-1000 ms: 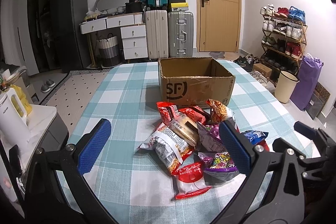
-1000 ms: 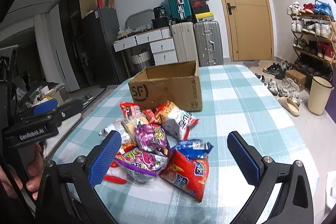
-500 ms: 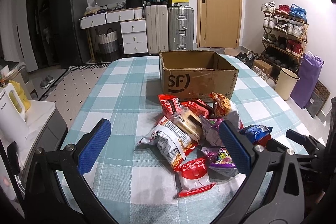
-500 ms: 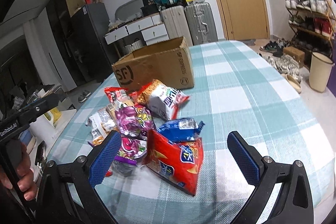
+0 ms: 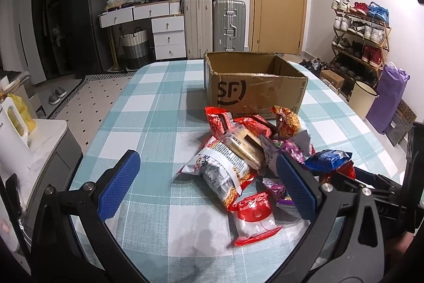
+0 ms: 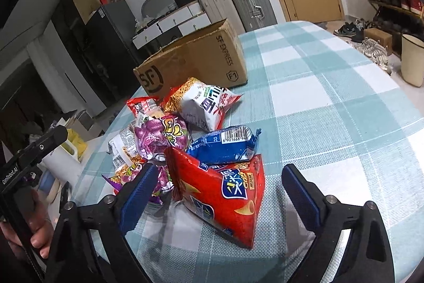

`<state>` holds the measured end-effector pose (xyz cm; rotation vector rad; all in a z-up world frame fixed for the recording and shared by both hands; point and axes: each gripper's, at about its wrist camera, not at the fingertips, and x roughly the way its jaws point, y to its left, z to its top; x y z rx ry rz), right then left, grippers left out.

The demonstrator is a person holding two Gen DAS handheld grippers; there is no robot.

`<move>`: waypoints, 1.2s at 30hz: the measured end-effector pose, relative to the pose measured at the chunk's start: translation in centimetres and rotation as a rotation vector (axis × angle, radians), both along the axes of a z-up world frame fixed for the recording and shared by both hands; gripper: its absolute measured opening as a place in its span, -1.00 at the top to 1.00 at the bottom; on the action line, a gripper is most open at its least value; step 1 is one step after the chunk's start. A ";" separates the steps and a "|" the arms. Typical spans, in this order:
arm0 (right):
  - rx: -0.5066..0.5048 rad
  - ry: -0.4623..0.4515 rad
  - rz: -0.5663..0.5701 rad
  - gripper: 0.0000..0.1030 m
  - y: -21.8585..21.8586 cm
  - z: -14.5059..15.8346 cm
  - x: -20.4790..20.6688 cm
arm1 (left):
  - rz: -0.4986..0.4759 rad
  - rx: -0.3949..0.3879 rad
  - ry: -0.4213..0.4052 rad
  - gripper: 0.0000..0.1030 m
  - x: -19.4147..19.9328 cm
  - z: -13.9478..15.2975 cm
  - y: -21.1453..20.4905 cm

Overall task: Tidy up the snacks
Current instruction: 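Grasp the red chip bag with the right gripper while the left approaches the pile, then grasp the red 'balloon' bag with the left gripper while the right holds the chip bag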

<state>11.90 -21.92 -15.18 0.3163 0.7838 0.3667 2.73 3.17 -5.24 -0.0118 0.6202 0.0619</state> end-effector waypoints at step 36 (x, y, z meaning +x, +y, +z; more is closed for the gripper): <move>0.007 -0.103 0.018 0.06 -0.4 1.7 -2.0 | -0.090 -0.079 0.210 -0.98 1.6 -6.6 0.5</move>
